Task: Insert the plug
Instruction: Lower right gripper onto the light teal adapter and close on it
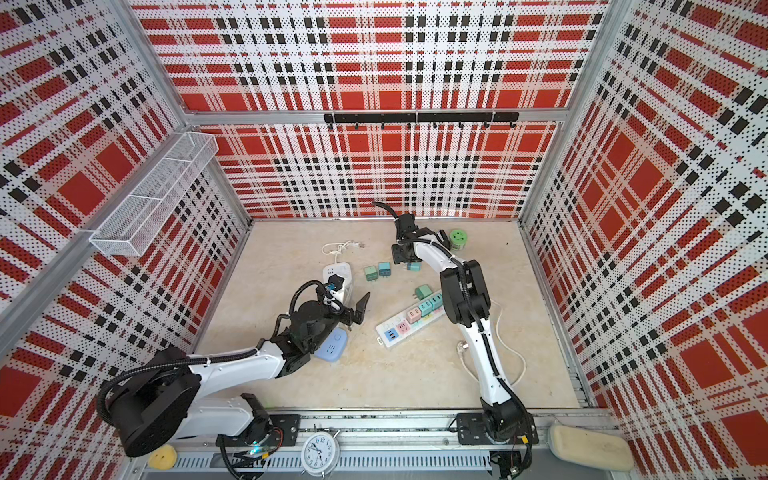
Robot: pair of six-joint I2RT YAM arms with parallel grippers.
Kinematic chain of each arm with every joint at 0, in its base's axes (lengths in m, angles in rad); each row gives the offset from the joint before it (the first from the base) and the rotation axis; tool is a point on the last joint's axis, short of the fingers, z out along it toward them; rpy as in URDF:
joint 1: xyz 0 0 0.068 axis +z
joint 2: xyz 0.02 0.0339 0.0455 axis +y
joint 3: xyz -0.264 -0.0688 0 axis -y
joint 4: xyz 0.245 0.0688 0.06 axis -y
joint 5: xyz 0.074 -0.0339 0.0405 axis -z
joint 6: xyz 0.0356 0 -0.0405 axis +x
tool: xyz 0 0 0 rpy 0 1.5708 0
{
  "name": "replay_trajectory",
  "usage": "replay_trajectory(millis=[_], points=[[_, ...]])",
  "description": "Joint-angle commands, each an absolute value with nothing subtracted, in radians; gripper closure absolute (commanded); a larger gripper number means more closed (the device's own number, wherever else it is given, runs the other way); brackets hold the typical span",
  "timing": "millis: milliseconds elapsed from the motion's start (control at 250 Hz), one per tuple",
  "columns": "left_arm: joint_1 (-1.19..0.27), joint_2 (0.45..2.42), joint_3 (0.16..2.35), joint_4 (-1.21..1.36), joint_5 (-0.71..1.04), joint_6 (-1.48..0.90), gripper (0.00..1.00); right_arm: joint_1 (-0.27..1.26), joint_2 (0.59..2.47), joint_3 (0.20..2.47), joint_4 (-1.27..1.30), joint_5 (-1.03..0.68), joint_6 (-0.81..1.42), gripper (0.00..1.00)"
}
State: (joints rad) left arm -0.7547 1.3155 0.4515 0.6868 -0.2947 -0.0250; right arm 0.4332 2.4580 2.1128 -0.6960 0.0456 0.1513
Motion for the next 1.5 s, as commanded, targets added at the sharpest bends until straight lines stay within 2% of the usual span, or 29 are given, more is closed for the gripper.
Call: replay_trajectory(millis=[0,400,624,916,1080,1301,1497], points=[[-0.764,1.318,0.483,0.688,-0.287,-0.027,0.01,0.450,2.451,2.098,-0.701,0.014,0.121,0.40],[-0.769,1.322,0.491,0.677,-0.281,-0.021,0.01,0.466,2.243,1.779,-0.577,0.002,0.132,0.42],[-0.770,1.317,0.491,0.671,-0.289,-0.016,0.01,0.472,2.111,1.706,-0.550,0.018,0.136,0.41],[-0.775,1.317,0.494,0.667,-0.288,-0.015,0.01,0.471,2.005,1.573,-0.483,0.146,0.165,0.25],[-0.779,1.318,0.495,0.667,-0.281,-0.012,0.01,0.454,2.007,1.493,-0.402,0.096,0.213,0.16],[-0.783,1.316,0.499,0.660,-0.282,-0.006,0.01,0.423,2.037,1.448,-0.335,0.061,0.263,0.10],[-0.784,1.333,0.513,0.645,-0.275,-0.007,0.01,0.416,2.082,1.470,-0.339,0.039,0.265,0.09]])
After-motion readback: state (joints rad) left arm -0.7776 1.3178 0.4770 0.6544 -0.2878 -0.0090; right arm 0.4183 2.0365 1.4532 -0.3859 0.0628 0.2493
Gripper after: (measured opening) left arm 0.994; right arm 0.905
